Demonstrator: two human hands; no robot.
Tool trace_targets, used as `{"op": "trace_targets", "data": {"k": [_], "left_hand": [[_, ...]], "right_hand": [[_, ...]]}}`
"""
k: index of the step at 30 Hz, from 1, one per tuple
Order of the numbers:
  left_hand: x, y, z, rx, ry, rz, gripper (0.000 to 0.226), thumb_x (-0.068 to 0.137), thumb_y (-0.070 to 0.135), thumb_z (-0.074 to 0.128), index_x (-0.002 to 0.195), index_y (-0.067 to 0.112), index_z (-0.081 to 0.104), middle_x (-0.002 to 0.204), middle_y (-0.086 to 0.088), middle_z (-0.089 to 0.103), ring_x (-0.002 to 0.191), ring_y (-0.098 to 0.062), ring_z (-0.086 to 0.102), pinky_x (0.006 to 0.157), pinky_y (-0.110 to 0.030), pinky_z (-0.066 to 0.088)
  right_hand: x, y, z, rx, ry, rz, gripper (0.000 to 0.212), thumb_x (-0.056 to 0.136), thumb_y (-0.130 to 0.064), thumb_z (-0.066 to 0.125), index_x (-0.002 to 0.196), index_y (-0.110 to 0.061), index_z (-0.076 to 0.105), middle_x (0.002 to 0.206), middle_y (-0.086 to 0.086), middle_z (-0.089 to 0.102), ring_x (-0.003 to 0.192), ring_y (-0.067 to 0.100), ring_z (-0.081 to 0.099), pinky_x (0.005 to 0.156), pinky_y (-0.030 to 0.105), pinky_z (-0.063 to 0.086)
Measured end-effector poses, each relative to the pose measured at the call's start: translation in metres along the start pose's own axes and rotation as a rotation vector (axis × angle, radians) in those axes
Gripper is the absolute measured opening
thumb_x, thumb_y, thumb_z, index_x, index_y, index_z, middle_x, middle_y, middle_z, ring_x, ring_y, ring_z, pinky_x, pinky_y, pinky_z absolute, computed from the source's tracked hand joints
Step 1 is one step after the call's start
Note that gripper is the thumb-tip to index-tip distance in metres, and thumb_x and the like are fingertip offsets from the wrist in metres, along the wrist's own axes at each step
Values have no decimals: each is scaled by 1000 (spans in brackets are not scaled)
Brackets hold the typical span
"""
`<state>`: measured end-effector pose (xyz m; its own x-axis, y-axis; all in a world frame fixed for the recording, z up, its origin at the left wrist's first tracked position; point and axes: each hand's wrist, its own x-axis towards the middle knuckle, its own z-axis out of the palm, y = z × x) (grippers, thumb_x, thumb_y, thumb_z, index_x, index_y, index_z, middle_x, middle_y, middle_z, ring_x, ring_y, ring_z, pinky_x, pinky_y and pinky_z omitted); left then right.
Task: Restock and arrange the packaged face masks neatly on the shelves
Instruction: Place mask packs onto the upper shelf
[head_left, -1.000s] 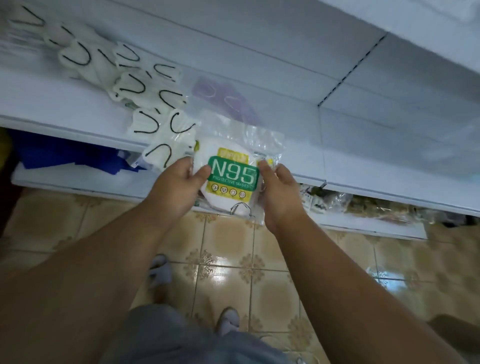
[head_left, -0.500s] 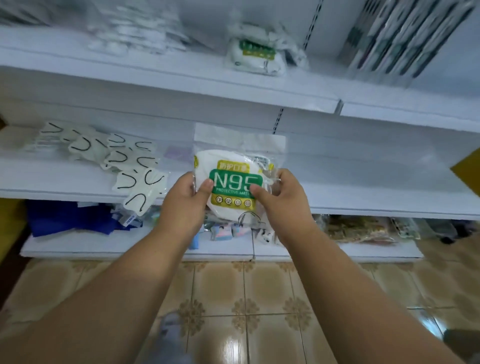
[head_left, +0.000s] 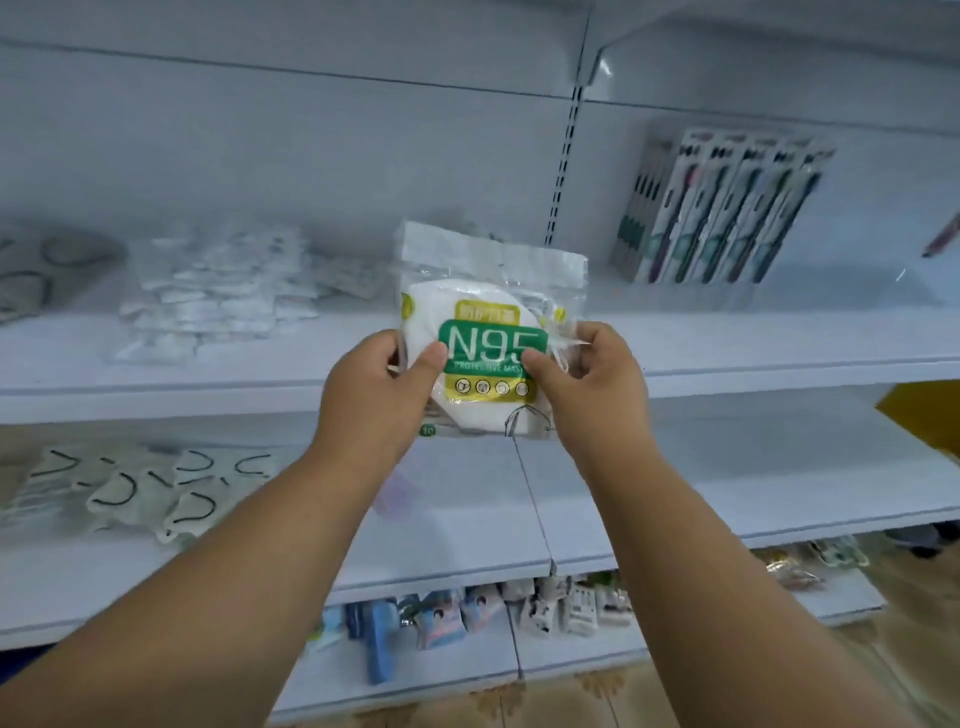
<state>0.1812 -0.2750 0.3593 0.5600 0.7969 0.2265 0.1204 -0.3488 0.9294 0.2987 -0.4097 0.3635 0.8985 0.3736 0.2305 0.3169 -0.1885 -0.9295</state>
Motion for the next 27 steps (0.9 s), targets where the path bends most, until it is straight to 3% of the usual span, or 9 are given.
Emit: {"op": "trace_targets", "data": {"k": [2, 4, 6, 8, 10, 13, 16, 20, 27], "left_hand": [[38, 16, 13, 70, 23, 13, 29, 94, 39, 64, 84, 12, 64, 74, 4, 65, 65, -15, 58, 56, -30, 40], [81, 26, 29, 80, 33, -4, 23, 92, 37, 67, 87, 16, 60, 76, 6, 62, 66, -15, 58, 58, -30, 45], [120, 34, 42, 28, 92, -10, 30, 87, 32, 72, 114, 24, 60, 90, 7, 66, 81, -15, 67, 74, -34, 56], [152, 39, 50, 68, 171, 25, 46, 87, 28, 72, 129, 24, 54, 94, 6, 66, 84, -16, 67, 76, -33, 56], [180, 41, 55, 227, 221, 63, 43, 90, 30, 69, 129, 22, 54, 97, 2, 66, 85, -19, 66, 75, -33, 54], [208, 36, 64, 571, 146, 23, 40, 91, 43, 66, 125, 24, 59, 121, -8, 60, 109, -30, 60, 92, -35, 49], [212, 24, 68, 747, 109, 54, 33, 92, 44, 64, 119, 26, 67, 126, -11, 53, 115, -32, 55, 98, -37, 46], [188, 18, 69, 713, 187, 310, 25, 90, 29, 66, 112, 19, 72, 115, -12, 61, 103, -36, 60, 89, -42, 51], [113, -7, 35, 611, 181, 465, 21, 89, 19, 67, 110, 17, 71, 108, -6, 66, 100, -30, 59, 86, -40, 46]], "right_hand": [[40, -9, 3, -35, 54, -8, 45, 82, -38, 79, 114, -29, 49, 88, 0, 62, 71, 10, 59, 59, 28, 46], [84, -16, 7, -82, 74, -34, 44, 84, -37, 78, 112, -24, 46, 88, -6, 58, 71, 6, 57, 54, 23, 39], [131, -22, 16, -154, 52, -85, 35, 89, -35, 72, 109, -19, 48, 91, -8, 55, 74, 8, 54, 54, 21, 36], [176, -30, 30, -249, -12, -143, 28, 93, -34, 65, 112, -16, 54, 101, -2, 58, 85, 17, 58, 61, 25, 41], [211, -36, 46, -358, -124, -154, 33, 95, -33, 60, 121, -14, 56, 116, 3, 53, 92, 22, 57, 74, 27, 44], [239, -33, 70, -650, -271, -138, 35, 96, -36, 54, 123, -14, 58, 126, 8, 47, 103, 27, 53, 85, 33, 45], [239, -23, 79, -867, -266, -208, 39, 96, -46, 48, 117, -16, 62, 125, 10, 49, 116, 31, 45, 92, 38, 38], [216, -18, 72, -731, -149, -368, 36, 95, -40, 52, 119, -15, 63, 126, 7, 51, 117, 29, 44, 96, 37, 37], [134, -34, 70, -517, -15, -583, 32, 91, -27, 64, 119, -12, 65, 120, 8, 62, 110, 29, 53, 94, 39, 42]]}}
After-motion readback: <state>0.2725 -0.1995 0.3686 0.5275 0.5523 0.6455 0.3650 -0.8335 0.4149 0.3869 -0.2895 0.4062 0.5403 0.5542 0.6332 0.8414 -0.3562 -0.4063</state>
